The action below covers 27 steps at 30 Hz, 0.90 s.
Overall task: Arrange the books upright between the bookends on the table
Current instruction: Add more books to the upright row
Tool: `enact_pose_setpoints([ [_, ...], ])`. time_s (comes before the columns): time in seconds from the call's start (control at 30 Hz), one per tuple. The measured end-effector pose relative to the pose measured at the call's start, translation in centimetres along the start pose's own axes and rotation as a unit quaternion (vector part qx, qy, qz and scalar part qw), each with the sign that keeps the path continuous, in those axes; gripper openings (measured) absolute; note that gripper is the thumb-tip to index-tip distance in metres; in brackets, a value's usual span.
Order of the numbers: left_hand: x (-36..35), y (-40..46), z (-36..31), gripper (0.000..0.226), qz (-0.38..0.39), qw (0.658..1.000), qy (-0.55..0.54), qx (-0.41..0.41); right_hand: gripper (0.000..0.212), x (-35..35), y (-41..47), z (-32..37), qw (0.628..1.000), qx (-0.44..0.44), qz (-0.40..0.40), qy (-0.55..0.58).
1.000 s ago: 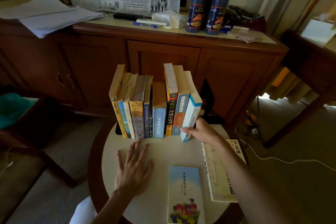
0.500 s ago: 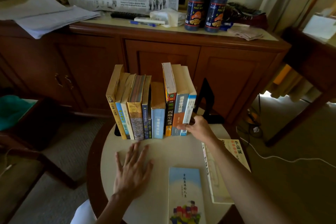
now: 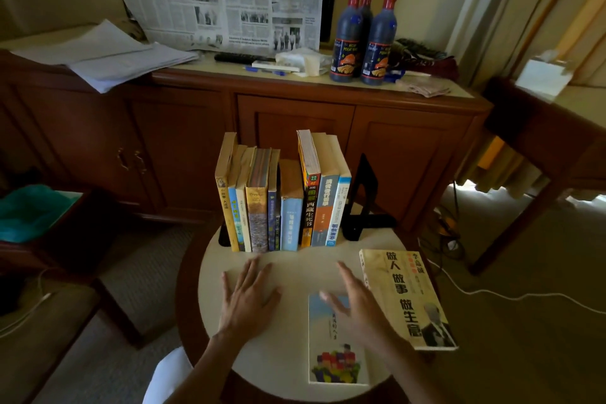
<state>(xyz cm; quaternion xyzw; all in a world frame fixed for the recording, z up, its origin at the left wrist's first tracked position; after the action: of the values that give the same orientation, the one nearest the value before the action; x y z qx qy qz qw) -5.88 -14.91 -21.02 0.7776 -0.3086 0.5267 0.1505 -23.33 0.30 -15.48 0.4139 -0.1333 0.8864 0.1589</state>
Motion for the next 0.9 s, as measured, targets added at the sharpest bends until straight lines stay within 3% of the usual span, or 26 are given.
enact_pose_setpoints([
  [0.1, 0.0, -1.8, -0.8, 0.097, -0.001, 0.999, -0.04, 0.002, 0.074, -2.3, -4.1, -1.1, 0.993, 0.028, 0.014, -0.116],
  [0.2, -1.0, -4.2, -3.1, 0.104, 0.035, 0.998, -0.042, -0.004, 0.07, -4.2, -5.1, -1.6, 0.991, 0.008, 0.028, -0.133],
  [0.3, -2.0, -6.0, -5.7, 0.074, 0.078, 0.996, -0.033, 0.005, 0.073, -5.2, -4.8, -0.9, 0.997, -0.003, -0.003, -0.077],
  [0.37, -2.3, -6.3, -6.3, 0.066, 0.092, 0.994, -0.053, 0.027, 0.074, -5.5, -4.6, -0.4, 0.999, -0.011, -0.022, -0.025],
  [0.47, -1.9, -6.1, -6.9, 0.062, 0.082, 0.989, -0.119, 0.021, 0.076, -5.4, -4.7, 0.5, 0.998, 0.006, -0.036, 0.056],
  [0.57, 0.1, -6.7, -8.4, 0.068, 0.063, 0.959, -0.277, -0.003, 0.068, -5.0, -5.0, 0.9, 0.984, 0.017, -0.025, 0.173],
  [0.67, 1.7, -6.1, -7.9, 0.069, 0.052, 0.955, -0.291, 0.033, 0.062, -3.9, -5.5, 0.9, 0.979, 0.001, -0.017, 0.201],
  [0.77, 1.9, -5.6, -6.6, 0.067, 0.083, 0.959, -0.263, 0.059, 0.063, -3.3, -6.3, 0.9, 0.982, 0.025, 0.029, 0.183],
  [0.9, 2.2, -5.5, -6.6, 0.066, 0.068, 0.948, -0.302, 0.073, 0.075, -3.5, -7.2, 2.4, 0.992, 0.089, 0.063, 0.056],
])
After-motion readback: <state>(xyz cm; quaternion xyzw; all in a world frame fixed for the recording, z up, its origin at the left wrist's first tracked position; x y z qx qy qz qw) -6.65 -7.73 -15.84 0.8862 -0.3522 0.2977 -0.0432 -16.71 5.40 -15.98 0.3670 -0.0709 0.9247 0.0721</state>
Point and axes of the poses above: each hand's wrist, its own y-axis towards the middle knuckle, its own x-axis out of the back of the hand, z = x × y, the point moved 6 cm from there along y, towards the middle knuckle, and after that the axes turned 3 degrees about z, right-handed, at the moved point
